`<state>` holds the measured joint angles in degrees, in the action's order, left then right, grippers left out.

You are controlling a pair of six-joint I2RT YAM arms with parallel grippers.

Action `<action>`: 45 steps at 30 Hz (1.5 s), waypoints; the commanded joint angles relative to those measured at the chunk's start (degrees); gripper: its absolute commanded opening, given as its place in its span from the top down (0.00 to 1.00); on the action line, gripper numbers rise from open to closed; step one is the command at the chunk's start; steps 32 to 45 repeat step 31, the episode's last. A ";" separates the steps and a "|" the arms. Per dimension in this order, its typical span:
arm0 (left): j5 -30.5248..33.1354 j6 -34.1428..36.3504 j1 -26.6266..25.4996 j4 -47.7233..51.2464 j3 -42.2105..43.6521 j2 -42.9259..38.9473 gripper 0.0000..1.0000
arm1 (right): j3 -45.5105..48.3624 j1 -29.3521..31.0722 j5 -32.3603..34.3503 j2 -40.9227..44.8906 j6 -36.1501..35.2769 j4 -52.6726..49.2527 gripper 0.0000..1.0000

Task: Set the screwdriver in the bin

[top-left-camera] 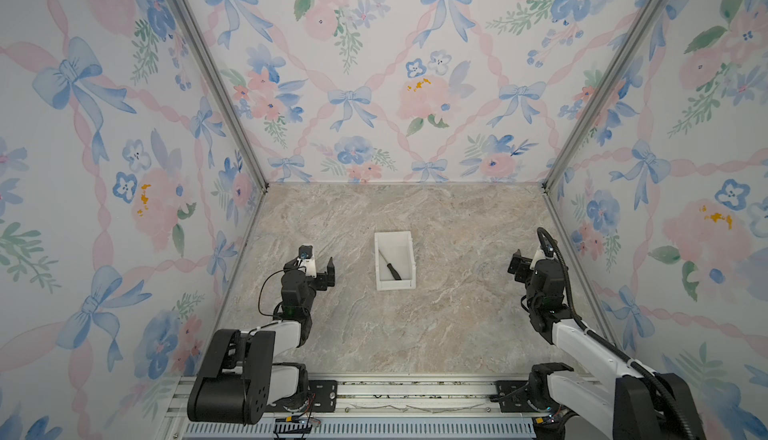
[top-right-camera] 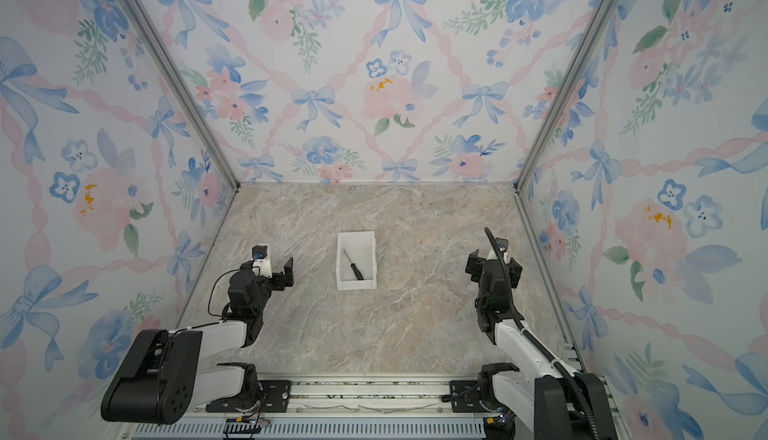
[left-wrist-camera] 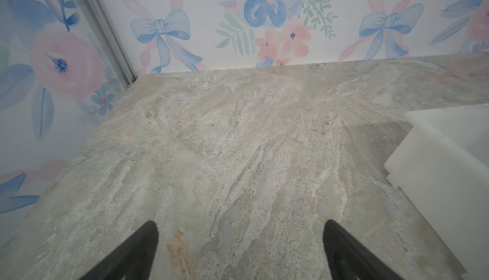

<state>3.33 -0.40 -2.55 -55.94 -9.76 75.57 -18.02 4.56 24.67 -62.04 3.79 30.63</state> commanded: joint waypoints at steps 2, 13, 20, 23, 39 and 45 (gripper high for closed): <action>3.53 -1.61 0.52 -13.60 0.19 5.58 0.02 | -0.10 -0.62 -1.74 -7.44 -0.31 13.72 0.03; 4.88 -2.20 0.88 -23.06 0.56 14.47 0.02 | -4.06 -1.05 -11.87 -26.26 -2.50 21.45 0.03; 4.91 -1.44 0.44 -14.66 -3.66 14.34 0.02 | -3.95 -0.68 -12.01 -26.82 -2.83 22.47 0.03; 4.84 -1.45 0.45 -14.63 -3.66 14.30 0.02 | -3.95 -0.62 -12.01 -26.82 -2.83 22.46 0.03; 4.85 -1.49 0.35 -14.63 -3.56 14.31 0.02 | -4.50 -0.76 -14.69 -26.73 -3.62 21.28 0.03; 4.85 -1.49 0.35 -14.63 -3.56 14.31 0.02 | -4.50 -0.76 -14.69 -26.73 -3.62 21.28 0.03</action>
